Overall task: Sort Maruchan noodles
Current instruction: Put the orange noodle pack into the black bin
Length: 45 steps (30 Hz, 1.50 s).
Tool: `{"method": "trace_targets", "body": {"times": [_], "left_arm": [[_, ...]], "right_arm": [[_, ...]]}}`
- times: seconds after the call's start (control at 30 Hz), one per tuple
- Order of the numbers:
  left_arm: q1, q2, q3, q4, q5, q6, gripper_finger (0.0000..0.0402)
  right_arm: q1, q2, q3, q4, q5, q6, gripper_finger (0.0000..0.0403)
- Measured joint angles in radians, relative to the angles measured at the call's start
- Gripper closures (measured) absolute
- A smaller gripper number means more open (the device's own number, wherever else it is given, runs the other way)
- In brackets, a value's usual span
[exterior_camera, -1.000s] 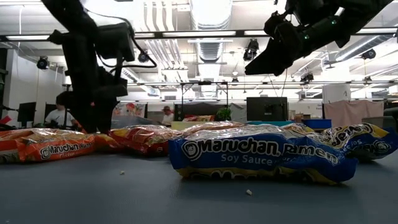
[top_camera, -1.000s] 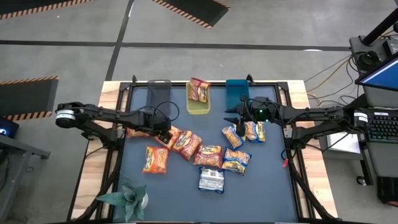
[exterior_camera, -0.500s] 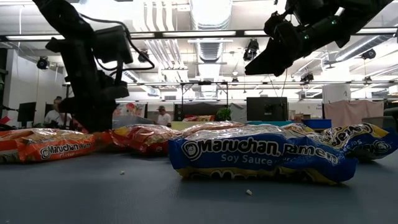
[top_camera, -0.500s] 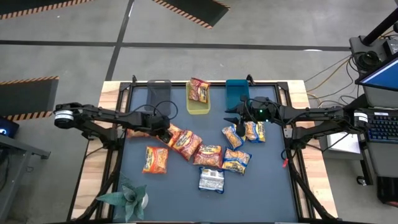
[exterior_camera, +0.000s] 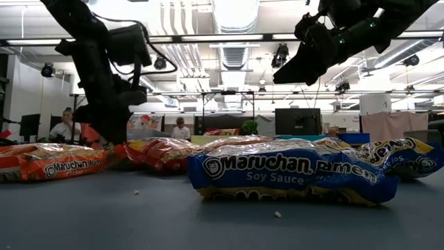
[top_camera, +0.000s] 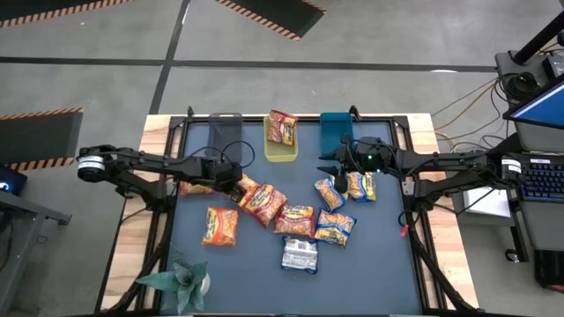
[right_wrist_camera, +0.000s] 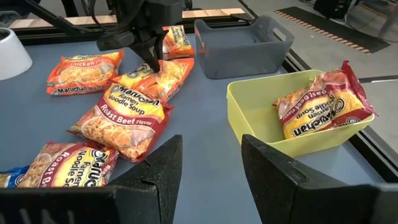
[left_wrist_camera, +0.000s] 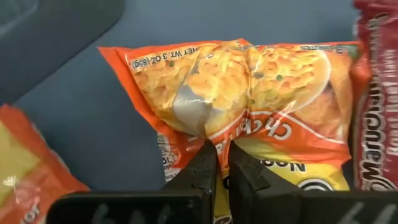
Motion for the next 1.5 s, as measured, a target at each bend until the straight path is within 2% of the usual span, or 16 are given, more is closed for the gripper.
{"method": "trace_targets", "body": {"times": [0.37,0.53,0.77,0.97,1.13,1.27,1.5], "left_arm": [[-0.052,-0.137,0.093,-0.002,0.002,0.183,0.0401],[-0.052,-0.203,0.143,0.006,-0.014,0.36,0.0401],[-0.029,-0.213,0.262,-0.063,-0.212,0.552,0.0402],[0.045,-0.175,0.376,-0.166,-0.369,0.715,0.0401],[0.128,-0.117,0.401,-0.248,-0.517,1.02,0.0401],[0.203,-0.081,0.403,-0.262,-0.523,1.266,0.0401],[0.366,-0.047,0.403,-0.17,-0.526,1.451,0.0401]], "right_arm": [[0.0,0.0,-0.019,-0.001,0.0,0.0,0.0248],[0.0,0.0,-0.023,-0.001,0.0,0.0,0.0248],[0.0,0.0,-0.026,0.0,0.0,0.001,0.0248],[0.0,0.0,-0.029,-0.001,0.0,0.001,0.0248],[0.0,0.0,-0.03,-0.001,0.0,0.001,0.0248],[0.004,0.0,-0.031,0.0,0.0,0.001,0.0248],[0.011,0.0,-0.031,0.0,0.0,0.003,0.0248]]}}
